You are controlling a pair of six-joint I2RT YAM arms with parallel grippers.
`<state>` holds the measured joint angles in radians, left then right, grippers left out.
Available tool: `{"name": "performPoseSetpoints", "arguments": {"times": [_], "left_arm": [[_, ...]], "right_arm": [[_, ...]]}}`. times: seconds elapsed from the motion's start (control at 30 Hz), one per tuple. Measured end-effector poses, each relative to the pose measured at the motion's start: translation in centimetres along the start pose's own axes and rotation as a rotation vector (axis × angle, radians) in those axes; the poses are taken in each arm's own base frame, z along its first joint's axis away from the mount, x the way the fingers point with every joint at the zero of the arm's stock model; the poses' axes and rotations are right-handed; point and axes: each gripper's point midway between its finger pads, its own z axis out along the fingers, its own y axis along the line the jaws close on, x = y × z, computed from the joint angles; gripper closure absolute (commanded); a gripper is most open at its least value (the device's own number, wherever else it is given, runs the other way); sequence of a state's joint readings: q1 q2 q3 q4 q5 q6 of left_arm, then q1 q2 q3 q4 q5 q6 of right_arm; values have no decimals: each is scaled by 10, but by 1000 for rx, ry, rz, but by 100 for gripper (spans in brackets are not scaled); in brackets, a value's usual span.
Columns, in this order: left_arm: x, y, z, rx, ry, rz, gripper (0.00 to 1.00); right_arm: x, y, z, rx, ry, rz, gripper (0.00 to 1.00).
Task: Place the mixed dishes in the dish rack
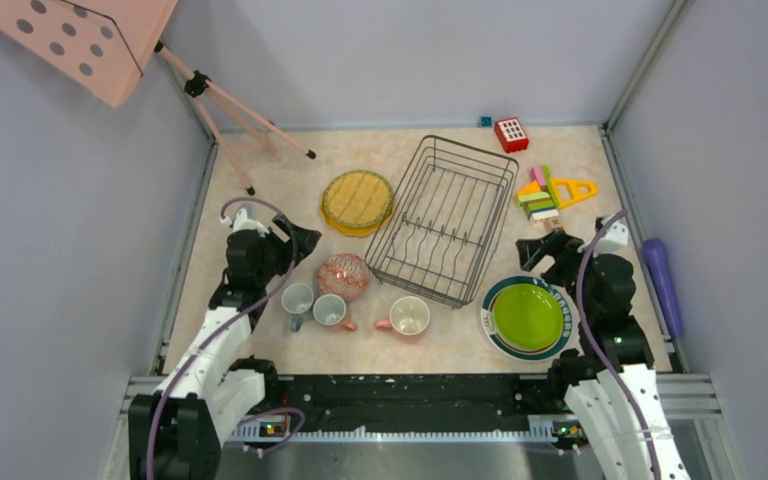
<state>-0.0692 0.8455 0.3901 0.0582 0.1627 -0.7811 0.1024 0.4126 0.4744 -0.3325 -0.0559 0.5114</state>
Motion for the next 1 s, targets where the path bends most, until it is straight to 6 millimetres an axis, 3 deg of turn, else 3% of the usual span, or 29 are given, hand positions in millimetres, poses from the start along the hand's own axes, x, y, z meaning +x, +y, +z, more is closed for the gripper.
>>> {"name": "performPoseSetpoints", "arguments": {"times": [0.23, 0.57, 0.83, 1.0], "left_arm": [[-12, -23, 48, -6, 110, -94, 29], [-4, -5, 115, -114, 209, -177, 35], [-11, -21, 147, -153, 212, -169, 33], [1, -16, 154, -196, 232, -184, 33]], "right_arm": [[-15, 11, 1, -23, -12, -5, 6], [-17, 16, 4, -43, -12, -5, 8], [-16, 15, 11, -38, 0, -4, 8], [-17, 15, 12, -38, -2, -4, 8]]}}
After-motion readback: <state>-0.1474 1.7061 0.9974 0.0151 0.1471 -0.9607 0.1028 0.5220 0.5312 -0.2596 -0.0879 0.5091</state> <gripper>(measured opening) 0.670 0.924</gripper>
